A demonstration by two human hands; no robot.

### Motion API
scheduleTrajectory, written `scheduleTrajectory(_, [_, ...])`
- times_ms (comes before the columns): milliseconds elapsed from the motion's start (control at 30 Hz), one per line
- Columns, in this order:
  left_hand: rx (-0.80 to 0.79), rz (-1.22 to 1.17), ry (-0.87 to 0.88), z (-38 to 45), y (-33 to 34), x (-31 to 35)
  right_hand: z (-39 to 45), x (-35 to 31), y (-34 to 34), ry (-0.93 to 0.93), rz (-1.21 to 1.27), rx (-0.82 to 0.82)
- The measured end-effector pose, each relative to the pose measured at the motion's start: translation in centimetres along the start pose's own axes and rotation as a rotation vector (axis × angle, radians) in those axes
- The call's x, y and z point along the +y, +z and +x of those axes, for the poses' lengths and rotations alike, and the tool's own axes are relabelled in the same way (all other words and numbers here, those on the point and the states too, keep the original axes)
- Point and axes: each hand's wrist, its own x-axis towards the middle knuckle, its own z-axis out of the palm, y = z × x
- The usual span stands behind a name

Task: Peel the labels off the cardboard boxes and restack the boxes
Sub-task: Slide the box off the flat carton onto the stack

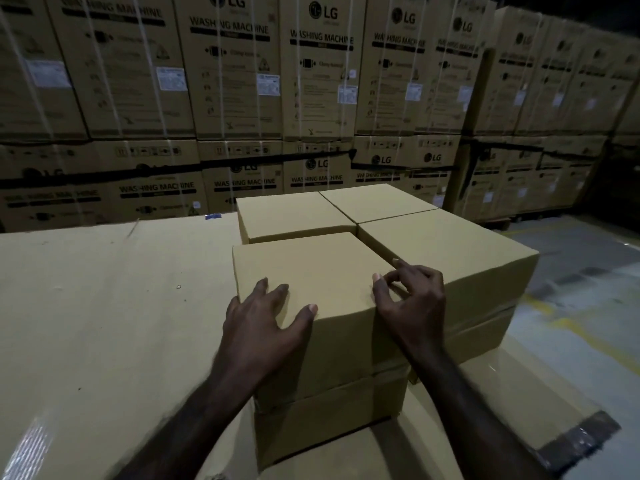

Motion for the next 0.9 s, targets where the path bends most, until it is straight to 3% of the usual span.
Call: scheduleTrajectory(900, [0.04,0.063,-0.036,2.2,4.8,1.3,2.2,5.7,1.5,-0.132,-0.155,-0.015])
